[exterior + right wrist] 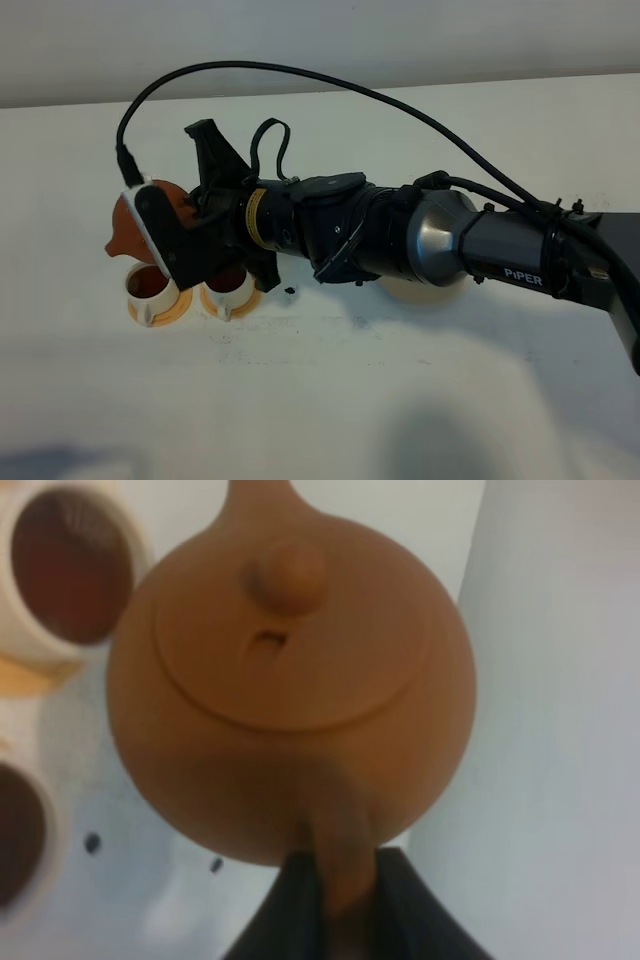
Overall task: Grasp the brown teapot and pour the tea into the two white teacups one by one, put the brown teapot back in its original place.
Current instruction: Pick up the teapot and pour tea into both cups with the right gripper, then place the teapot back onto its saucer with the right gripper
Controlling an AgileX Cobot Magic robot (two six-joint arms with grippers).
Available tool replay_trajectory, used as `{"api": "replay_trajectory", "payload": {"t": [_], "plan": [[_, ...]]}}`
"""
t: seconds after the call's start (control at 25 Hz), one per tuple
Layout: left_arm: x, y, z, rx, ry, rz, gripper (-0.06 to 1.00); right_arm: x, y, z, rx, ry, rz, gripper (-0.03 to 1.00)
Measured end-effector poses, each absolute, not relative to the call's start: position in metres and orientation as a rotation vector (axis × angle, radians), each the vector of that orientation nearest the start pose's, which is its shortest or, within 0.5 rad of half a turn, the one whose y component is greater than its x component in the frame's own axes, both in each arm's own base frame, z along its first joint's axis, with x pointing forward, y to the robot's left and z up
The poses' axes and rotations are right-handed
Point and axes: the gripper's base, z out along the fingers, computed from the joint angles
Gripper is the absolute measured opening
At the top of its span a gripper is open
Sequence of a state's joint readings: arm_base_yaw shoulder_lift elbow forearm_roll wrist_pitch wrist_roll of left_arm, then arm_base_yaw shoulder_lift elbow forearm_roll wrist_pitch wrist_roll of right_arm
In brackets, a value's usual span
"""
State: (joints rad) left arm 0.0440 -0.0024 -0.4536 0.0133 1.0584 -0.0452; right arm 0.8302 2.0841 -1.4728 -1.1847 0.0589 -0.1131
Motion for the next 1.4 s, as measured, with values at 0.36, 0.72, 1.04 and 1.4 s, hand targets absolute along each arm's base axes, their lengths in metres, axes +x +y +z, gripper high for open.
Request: {"api": "replay_trajectory", "payload": {"t": [0.36, 0.72, 1.04, 1.4], "plan": [[0.000, 0.001, 0.264, -0.093, 2.084, 0.015, 0.33, 0.332, 0.354, 0.211, -1.580, 1.369, -0.106, 0.11], [0.000, 0.001, 0.264, -0.093, 2.084, 0.015, 0.33, 0.349, 0.343, 0.216, -1.304, 1.693, 0.063, 0.11], [0.000, 0.001, 0.264, -0.093, 2.084, 0.015, 0.33, 0.365, 0.346, 0.202, -1.191, 1.914, 0.125, 0.11], [0.000, 0.001, 0.264, -0.093, 2.084, 0.015, 0.33, 0.374, 0.358, 0.182, -1.136, 2.041, 0.193, 0.11]]}}
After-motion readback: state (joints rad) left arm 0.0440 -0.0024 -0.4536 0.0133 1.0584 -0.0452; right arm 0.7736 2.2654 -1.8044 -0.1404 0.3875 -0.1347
